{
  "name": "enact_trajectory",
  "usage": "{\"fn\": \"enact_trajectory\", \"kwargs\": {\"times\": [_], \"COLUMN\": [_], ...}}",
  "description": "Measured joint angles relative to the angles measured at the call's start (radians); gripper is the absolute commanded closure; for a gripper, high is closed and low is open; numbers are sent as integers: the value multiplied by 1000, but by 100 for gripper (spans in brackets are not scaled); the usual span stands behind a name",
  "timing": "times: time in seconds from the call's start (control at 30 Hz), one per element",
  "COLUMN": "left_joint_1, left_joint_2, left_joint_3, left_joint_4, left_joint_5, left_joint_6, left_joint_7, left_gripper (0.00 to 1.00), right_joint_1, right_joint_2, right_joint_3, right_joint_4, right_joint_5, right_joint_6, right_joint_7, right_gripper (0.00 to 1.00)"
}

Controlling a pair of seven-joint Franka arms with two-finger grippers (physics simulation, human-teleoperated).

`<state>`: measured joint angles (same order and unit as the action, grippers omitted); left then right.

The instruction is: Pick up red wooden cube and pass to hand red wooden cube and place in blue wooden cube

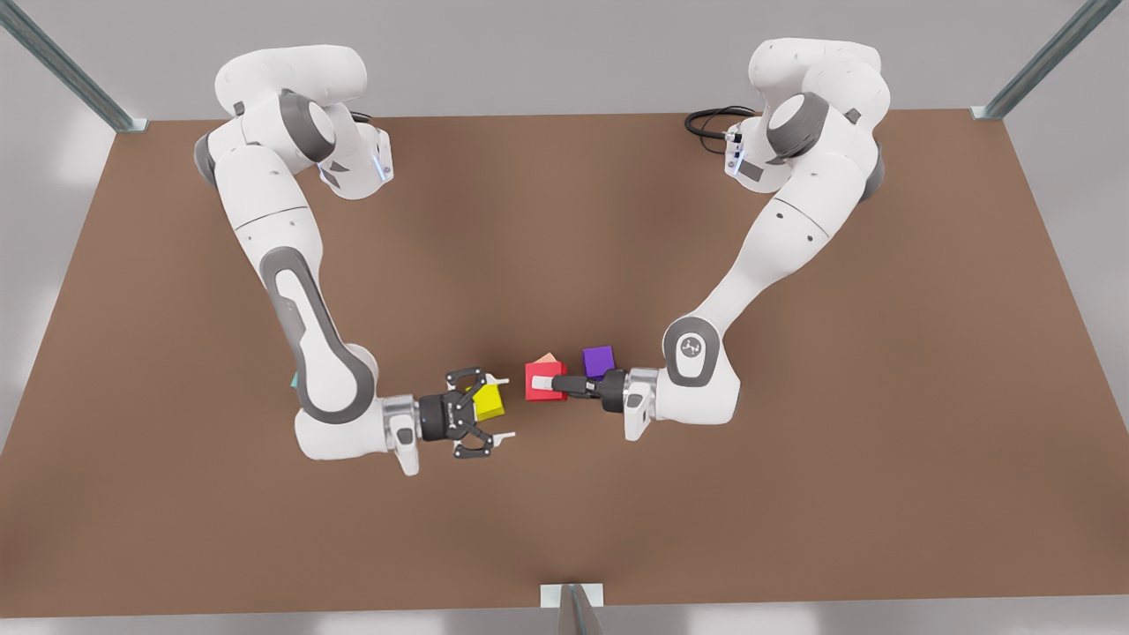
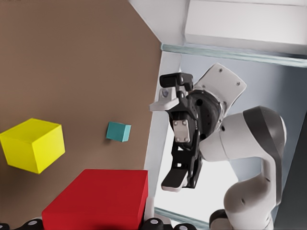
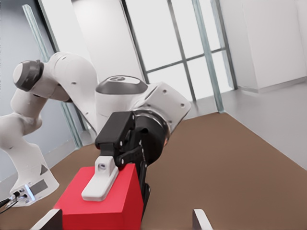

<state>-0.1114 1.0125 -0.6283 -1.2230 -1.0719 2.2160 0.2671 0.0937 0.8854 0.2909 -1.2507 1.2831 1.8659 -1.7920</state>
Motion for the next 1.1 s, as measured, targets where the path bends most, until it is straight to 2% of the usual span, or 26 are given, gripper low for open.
{"fn": "enact_trajectory", "kwargs": {"times": [0.4, 1.1], "left_joint_1": [-3, -5], "left_joint_2": [0, 1], "left_joint_3": [0, 0], "left_joint_4": [0, 0], "left_joint_5": [-14, -15], "left_joint_6": [30, 42], "left_joint_7": [77, 132], "left_gripper": [45, 45], "right_joint_1": [-6, 57], "right_joint_2": [-38, -3], "right_joint_3": [22, 24], "right_joint_4": [-111, -115], "right_joint_5": [14, 92], "right_joint_6": [-1, 30], "right_joint_7": [-146, -259], "right_gripper": [0, 0]}}
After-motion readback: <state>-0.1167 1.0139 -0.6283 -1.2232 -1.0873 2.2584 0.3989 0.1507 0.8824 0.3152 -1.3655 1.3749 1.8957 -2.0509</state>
